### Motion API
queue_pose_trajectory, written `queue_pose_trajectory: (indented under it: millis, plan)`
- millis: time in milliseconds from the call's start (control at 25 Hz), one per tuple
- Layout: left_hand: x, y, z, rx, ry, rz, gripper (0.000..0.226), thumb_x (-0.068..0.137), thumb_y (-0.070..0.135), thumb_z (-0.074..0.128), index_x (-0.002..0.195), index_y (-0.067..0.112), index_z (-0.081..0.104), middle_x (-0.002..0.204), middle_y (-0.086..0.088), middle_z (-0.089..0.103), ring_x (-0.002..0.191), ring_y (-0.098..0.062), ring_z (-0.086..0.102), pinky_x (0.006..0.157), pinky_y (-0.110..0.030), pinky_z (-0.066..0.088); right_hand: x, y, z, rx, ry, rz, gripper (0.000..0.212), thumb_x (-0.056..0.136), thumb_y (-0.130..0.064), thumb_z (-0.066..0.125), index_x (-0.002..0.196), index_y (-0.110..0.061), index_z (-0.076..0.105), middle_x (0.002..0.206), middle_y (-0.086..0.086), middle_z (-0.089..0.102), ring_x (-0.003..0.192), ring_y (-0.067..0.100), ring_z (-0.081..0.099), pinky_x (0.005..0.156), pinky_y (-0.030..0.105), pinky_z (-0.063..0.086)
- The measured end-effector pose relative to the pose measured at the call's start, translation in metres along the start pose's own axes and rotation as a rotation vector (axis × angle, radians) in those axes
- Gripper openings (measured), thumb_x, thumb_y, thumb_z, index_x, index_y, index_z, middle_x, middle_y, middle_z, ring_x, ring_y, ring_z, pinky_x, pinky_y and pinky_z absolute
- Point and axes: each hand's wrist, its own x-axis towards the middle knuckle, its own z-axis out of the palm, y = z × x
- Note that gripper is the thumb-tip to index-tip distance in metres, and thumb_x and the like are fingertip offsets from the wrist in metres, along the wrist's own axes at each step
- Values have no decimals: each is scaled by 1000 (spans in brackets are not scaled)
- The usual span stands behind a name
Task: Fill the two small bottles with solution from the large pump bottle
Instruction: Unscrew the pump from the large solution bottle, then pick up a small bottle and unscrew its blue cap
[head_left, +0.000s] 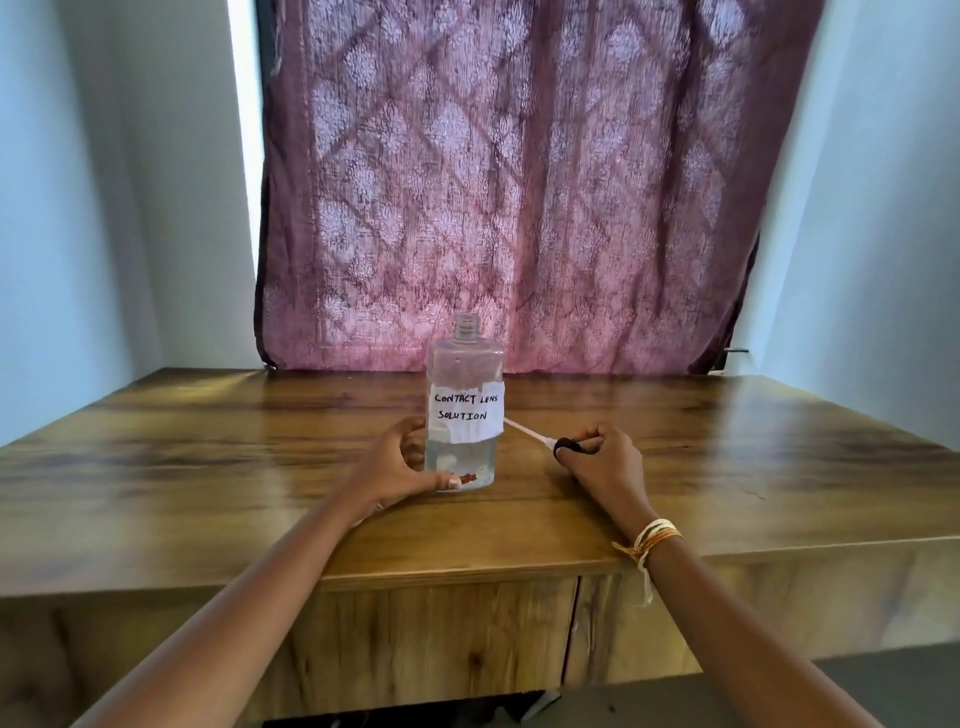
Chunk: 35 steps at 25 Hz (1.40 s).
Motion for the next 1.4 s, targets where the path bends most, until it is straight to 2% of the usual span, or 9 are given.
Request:
queue_pose_trajectory:
  millis: [80,200,400,520,680,880,1040,1200,1400]
  plan:
    - [2,-4,1,12,35,-4,88,53,30,92,129,10,53,110,1,65,94,-9,63,86,-28,57,-1,4,-2,-79,-31,17,22,70,-29,79,81,-20,63,74,-5,71,74,11,65,65,28,51]
    - [5,-8,3,28,51,-20,77,57,31,91,123,10,58,93,6,65,80,-7,61,76,-22,54,2,2,-5,-75,-73,66,19,73,-32,78,76,-18,66,69,-7,70,71,10,64,64,27,49]
    - [6,-1,8,48,80,-28,79,45,47,91,114,19,64,110,3,71,95,-12,67,88,-34,56,11,-8,-10,-103,-153,97,44,77,-31,73,41,-16,53,43,-8,49,48,10,47,42,20,32]
    - [4,5,9,19,107,-38,56,55,30,92,105,22,68,99,9,70,89,-4,64,78,-23,53,17,-7,-8,-124,-188,103,25,74,-29,79,58,-12,70,59,-2,65,60,11,60,48,20,41]
    - [8,14,19,18,109,-46,61,54,31,92,109,20,69,100,11,69,89,-1,62,69,-16,49,27,0,-16,-35,-143,157,24,74,-23,80,57,-13,67,61,-2,63,63,12,59,51,23,42]
    - [31,32,64,-62,108,-102,56,42,36,95,92,23,73,93,7,76,85,-8,70,83,-37,58,47,19,-53,-21,-46,242,27,71,-24,83,60,-9,64,66,3,63,65,17,59,57,28,48]
    - [57,60,112,-136,53,-137,54,50,30,94,97,14,73,96,2,74,75,-3,65,60,-18,50,60,40,-91,-38,31,272,21,68,-22,85,63,-9,69,69,4,70,67,18,67,63,35,59]
    - [79,80,154,-171,38,-170,46,54,27,93,92,12,71,85,3,66,67,0,57,55,-17,44,71,61,-122,-60,59,321,22,61,-26,86,65,-8,75,70,6,75,72,25,73,72,45,62]
    - [94,88,183,-120,25,-150,55,51,32,93,98,12,73,99,-3,74,72,-8,63,65,-25,52,73,78,-143,-104,138,348,24,64,-30,85,61,-10,73,60,1,68,64,18,66,61,31,54]
